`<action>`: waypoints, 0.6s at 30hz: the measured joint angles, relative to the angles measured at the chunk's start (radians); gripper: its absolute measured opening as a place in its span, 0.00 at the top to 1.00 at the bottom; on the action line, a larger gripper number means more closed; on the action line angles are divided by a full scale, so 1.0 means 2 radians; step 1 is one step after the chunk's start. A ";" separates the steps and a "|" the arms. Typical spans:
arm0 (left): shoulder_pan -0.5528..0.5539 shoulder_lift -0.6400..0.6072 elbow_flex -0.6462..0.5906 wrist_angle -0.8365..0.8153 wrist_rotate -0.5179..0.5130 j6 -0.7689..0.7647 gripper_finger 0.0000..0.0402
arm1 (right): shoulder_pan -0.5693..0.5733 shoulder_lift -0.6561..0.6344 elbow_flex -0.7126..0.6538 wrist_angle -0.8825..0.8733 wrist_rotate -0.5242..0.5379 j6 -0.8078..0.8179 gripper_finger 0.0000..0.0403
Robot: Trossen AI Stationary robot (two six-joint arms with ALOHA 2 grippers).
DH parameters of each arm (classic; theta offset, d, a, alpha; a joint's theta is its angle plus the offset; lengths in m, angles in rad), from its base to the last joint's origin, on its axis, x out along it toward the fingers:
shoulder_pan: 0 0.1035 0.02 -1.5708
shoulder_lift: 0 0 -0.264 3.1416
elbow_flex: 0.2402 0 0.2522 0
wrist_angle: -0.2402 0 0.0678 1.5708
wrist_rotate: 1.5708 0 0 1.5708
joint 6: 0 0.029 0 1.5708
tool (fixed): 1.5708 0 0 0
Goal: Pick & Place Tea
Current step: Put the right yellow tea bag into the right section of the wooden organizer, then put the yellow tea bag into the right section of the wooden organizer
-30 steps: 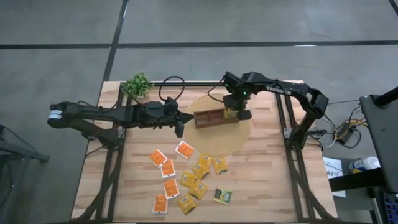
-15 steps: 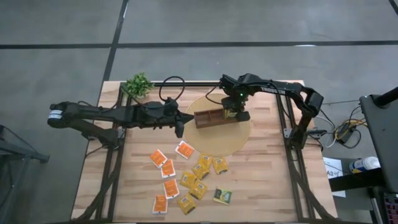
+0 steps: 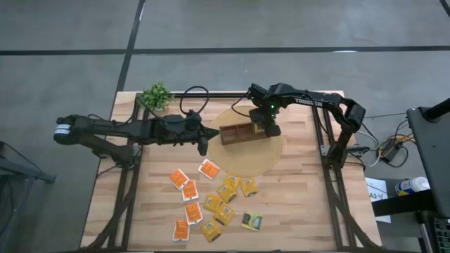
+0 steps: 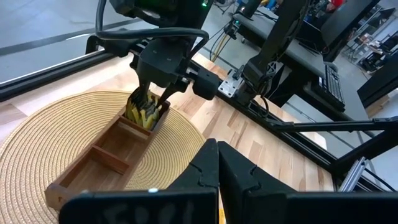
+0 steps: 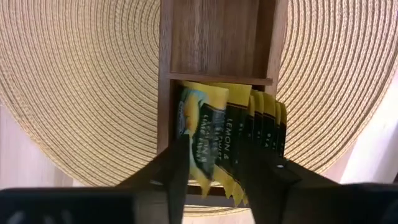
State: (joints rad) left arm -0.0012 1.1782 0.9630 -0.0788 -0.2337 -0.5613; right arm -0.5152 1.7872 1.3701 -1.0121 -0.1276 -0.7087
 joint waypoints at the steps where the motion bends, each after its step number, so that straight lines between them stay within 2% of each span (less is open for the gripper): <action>1: 0.000 0.000 0.000 0.000 0.000 0.000 1.00 | 0.000 0.000 0.000 0.000 0.000 0.004 0.64; 7: 0.000 0.000 0.001 0.000 0.000 0.000 1.00 | 0.000 -0.025 0.008 -0.016 -0.002 0.035 0.56; 14: -0.001 0.000 0.000 0.000 0.000 0.002 1.00 | 0.005 -0.099 0.010 -0.015 -0.005 0.062 0.56; 18: -0.002 0.000 0.000 0.000 0.000 0.005 1.00 | 0.021 -0.150 0.010 -0.016 -0.048 0.098 0.57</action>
State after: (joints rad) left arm -0.0043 1.1774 0.9623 -0.0792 -0.2336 -0.5507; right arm -0.4722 1.4875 1.3891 -1.0432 -0.2229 -0.5122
